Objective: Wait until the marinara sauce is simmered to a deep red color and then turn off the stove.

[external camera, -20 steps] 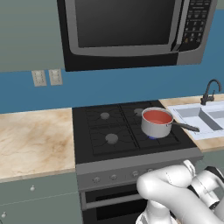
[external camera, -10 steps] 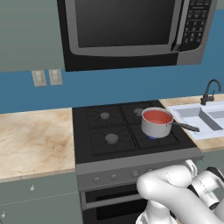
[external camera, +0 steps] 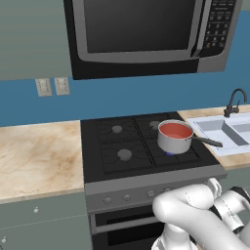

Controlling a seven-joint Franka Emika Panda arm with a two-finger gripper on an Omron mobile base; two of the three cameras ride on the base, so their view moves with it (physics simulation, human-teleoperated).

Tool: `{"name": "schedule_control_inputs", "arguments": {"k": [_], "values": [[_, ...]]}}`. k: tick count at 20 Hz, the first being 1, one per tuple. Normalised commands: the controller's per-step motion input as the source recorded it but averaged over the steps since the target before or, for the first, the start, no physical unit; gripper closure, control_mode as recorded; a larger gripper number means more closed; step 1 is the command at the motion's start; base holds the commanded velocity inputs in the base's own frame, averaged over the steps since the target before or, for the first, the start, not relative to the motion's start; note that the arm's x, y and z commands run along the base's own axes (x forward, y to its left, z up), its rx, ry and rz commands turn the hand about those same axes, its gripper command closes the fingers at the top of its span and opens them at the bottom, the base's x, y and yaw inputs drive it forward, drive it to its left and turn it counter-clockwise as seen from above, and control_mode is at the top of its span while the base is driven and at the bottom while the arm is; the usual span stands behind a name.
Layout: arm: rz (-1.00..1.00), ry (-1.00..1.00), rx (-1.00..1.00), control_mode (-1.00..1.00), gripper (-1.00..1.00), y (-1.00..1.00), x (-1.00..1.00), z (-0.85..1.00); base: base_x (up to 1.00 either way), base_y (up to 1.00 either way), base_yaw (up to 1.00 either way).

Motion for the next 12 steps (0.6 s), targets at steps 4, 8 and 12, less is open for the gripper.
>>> {"name": "schedule_control_inputs", "arguments": {"k": [4, 8, 12], "values": [[-0.04, 0.05, 0.17, -1.0, 1.0, -0.05, 0.0, 0.01, 0.0, 0.0, 0.0], [-0.04, 0.05, 0.18, -1.0, 1.0, -0.06, 0.0, 0.02, 0.0, 0.0, 0.0], [-0.05, 0.05, 0.18, -1.0, 1.0, -0.05, 0.0, 0.01, 0.0, 0.0, 0.0]]}}
